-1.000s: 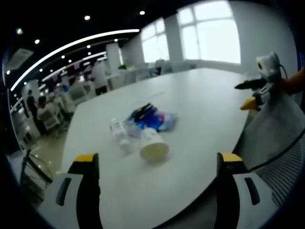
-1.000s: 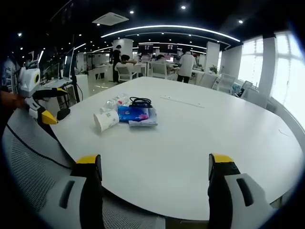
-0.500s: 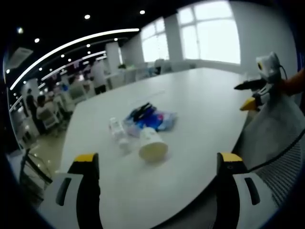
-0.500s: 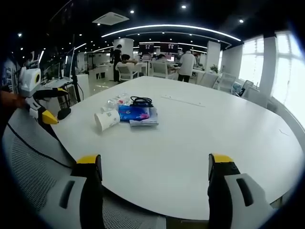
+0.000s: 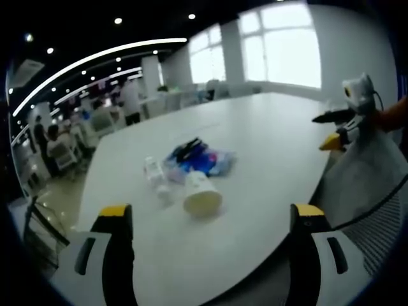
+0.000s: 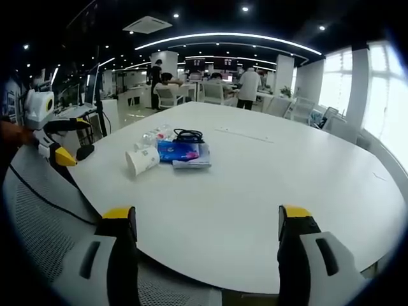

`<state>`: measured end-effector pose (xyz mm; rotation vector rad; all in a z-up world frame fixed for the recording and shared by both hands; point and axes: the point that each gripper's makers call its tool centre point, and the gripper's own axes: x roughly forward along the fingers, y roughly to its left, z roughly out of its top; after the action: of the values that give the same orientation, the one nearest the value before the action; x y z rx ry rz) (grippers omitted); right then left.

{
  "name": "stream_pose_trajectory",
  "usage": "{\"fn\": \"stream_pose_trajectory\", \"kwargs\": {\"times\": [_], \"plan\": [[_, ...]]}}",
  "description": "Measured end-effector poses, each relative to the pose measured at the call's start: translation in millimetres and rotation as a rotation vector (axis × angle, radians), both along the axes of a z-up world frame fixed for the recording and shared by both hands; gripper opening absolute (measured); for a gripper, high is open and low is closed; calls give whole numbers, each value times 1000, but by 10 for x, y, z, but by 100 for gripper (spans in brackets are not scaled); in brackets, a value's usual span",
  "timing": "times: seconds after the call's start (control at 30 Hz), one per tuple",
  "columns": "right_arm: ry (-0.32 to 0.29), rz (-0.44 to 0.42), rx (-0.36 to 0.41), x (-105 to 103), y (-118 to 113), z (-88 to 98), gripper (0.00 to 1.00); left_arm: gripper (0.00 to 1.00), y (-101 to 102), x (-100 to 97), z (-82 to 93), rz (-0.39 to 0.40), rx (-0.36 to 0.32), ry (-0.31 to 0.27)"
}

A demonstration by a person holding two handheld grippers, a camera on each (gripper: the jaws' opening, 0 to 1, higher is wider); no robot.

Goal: Arrange the tabletop items into an orderly group along one side of the table until the central work area is clear of visible clutter.

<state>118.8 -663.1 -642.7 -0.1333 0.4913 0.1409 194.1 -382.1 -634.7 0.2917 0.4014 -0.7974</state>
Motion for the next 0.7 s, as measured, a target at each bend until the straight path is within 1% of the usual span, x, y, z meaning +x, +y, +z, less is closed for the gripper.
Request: {"fn": "stream_pose_trajectory", "kwargs": {"times": [0.5,0.7], "plan": [[7,5,-1,-7,8,-8,91,100,14,12,4,8,0,-2],[9,6,-3,-8,7,-11,91,100,0,-9,-15,-5,2,14]]}}
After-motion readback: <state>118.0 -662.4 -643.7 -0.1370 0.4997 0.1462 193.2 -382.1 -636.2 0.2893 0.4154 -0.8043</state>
